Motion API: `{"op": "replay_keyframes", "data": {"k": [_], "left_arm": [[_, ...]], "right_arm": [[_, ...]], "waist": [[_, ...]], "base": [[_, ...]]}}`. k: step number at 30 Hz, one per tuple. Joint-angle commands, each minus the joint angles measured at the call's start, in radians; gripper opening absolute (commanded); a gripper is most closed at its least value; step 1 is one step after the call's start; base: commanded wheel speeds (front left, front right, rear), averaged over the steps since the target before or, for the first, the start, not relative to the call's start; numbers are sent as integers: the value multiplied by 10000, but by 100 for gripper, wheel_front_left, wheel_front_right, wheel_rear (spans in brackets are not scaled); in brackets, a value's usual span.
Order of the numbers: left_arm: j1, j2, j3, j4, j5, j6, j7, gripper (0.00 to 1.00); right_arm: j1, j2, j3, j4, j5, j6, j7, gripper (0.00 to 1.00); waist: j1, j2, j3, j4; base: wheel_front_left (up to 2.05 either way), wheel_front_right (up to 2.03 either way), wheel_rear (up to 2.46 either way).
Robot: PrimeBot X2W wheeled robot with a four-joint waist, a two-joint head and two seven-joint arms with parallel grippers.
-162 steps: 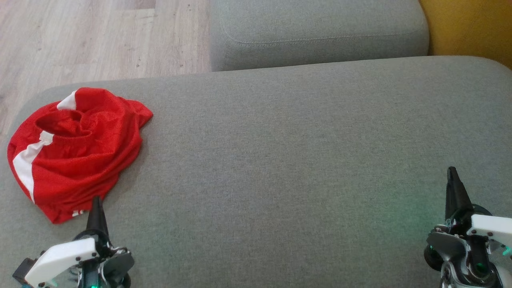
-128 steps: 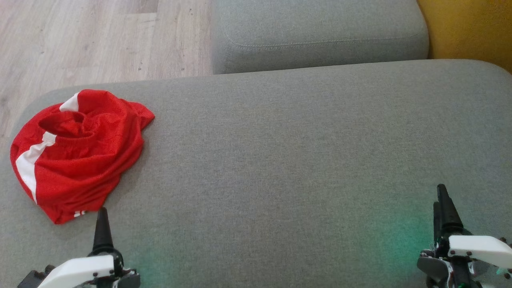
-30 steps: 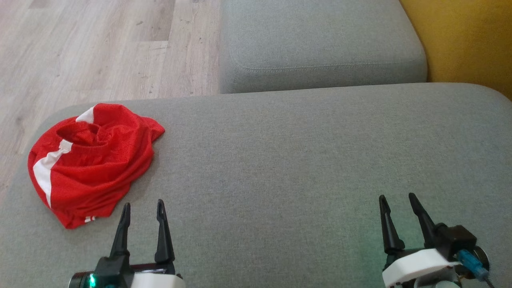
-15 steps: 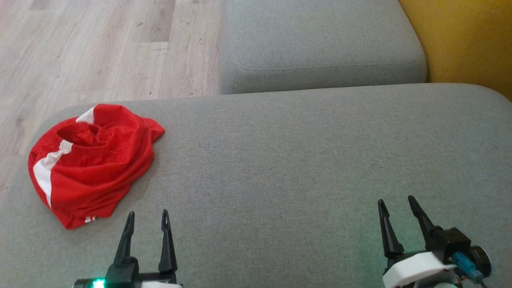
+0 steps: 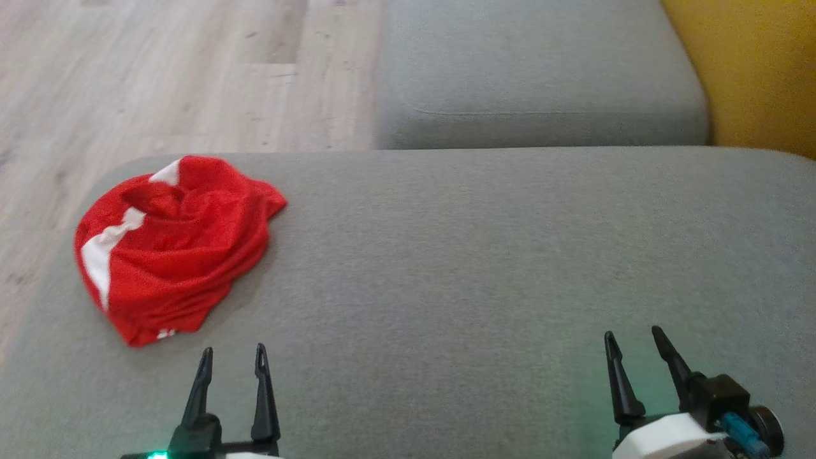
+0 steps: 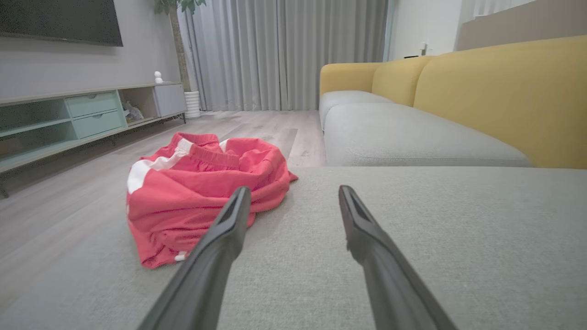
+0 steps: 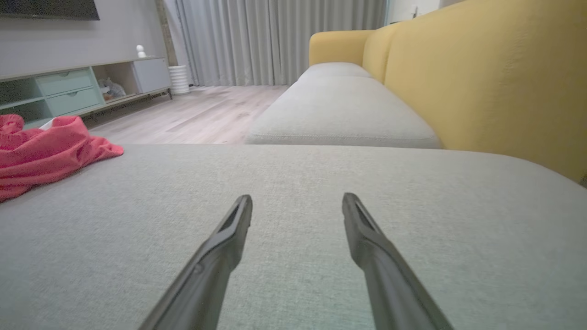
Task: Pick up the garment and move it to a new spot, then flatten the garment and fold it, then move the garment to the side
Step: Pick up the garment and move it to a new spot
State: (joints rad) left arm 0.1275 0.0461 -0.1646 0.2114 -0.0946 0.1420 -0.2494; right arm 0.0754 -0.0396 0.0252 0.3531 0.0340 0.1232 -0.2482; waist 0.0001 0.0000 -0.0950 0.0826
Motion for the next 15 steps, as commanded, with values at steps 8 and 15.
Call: {"op": "replay_keyframes", "data": {"k": [8, 15], "left_arm": [[-264, 41, 898, -118, -23, -23, -124, 100], [-130, 44, 1355, -408, 230, 332, -124, 100]], "right_arm": [[-237, -106, 423, -351, 257, 75, -136, 100], [-253, -106, 567, -547, 271, 75, -136, 100]], "waist": [[-1, 0, 52, 1964], [-1, 0, 170, 3182]], "base": [[0, 0, 0], [0, 0, 0]]}}
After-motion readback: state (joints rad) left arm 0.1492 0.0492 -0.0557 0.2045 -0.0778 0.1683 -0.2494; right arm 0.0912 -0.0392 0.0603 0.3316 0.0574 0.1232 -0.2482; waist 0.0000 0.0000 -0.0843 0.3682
